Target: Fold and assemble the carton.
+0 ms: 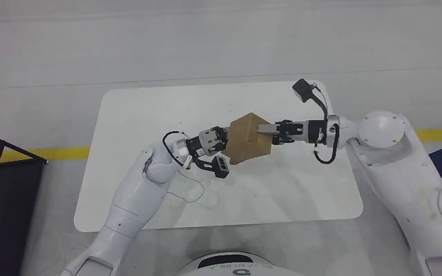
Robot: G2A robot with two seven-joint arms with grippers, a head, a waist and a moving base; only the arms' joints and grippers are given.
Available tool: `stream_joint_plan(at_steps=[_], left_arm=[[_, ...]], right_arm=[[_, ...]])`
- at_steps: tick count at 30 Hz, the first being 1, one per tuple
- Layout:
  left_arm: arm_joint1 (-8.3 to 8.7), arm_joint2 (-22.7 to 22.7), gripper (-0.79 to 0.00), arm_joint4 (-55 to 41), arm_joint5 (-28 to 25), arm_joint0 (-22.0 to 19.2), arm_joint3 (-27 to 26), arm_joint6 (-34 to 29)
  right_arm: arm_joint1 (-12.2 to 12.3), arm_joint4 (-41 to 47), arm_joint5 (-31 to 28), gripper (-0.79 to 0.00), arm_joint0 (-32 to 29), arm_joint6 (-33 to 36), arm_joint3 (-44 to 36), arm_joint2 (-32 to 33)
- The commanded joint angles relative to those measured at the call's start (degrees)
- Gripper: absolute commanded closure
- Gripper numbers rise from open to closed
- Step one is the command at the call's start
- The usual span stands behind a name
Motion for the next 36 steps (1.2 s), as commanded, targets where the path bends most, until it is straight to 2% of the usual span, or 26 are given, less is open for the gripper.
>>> stream_joint_plan(at_steps=[1,7,10,11,15,19,26,31,34,36], left_arm=[[0.0,0.0,0.0,0.0,0.0,0.0,0.0,0.0],[0.0,0.0,0.0,0.0,0.0,0.0,0.0,0.0],[0.0,0.0,0.0,0.0,0.0,0.0,0.0,0.0],[0.0,0.0,0.0,0.0,0.0,0.0,0.0,0.0],[0.0,0.0,0.0,0.0,0.0,0.0,0.0,0.0],[0.0,0.0,0.0,0.0,0.0,0.0,0.0,0.0],[-0.09,0.38,0.0,-0.43,-0.68,0.39,-0.4,-0.99],[-0.47,0.99,0.0,-11.52,5.4,-0.37,4.39,-5.8],[-0.49,1.35,0.0,-15.11,7.36,-1.89,7.55,-5.2],[-0.29,1.11,0.0,-13.69,6.41,-3.12,8.25,-3.12]], right_arm=[[0.08,0.09,-0.2,-0.693,-0.65,0.17,-0.65,0.33],[0.1,-0.21,-0.5,-0.693,-1.07,0.35,-1.72,-0.04],[0.1,1.42,-1.9,-0.733,-1.12,-1.12,-1.79,1.5],[0.11,2.5,-2.98,-0.785,-1.35,-1.79,-1.83,2.44],[0.28,7.72,-9.73,-0.785,-4.13,-2.94,-1.13,7.04],[0.65,9.41,-13.1,-0.785,-7.73,-3.19,-0.51,11.32],[0.2,16.53,-18.25,-0.785,-11.14,-10.83,-0.49,15.73],[0.2,16.53,-18.25,-0.785,-11.14,-10.83,-0.49,15.73],[0.12,16.9,-18.35,-0.785,-11.31,-11.66,-0.54,15.7],[-0.09,18.55,-19.49,-0.785,-11.94,-13.59,-0.27,16.21]])
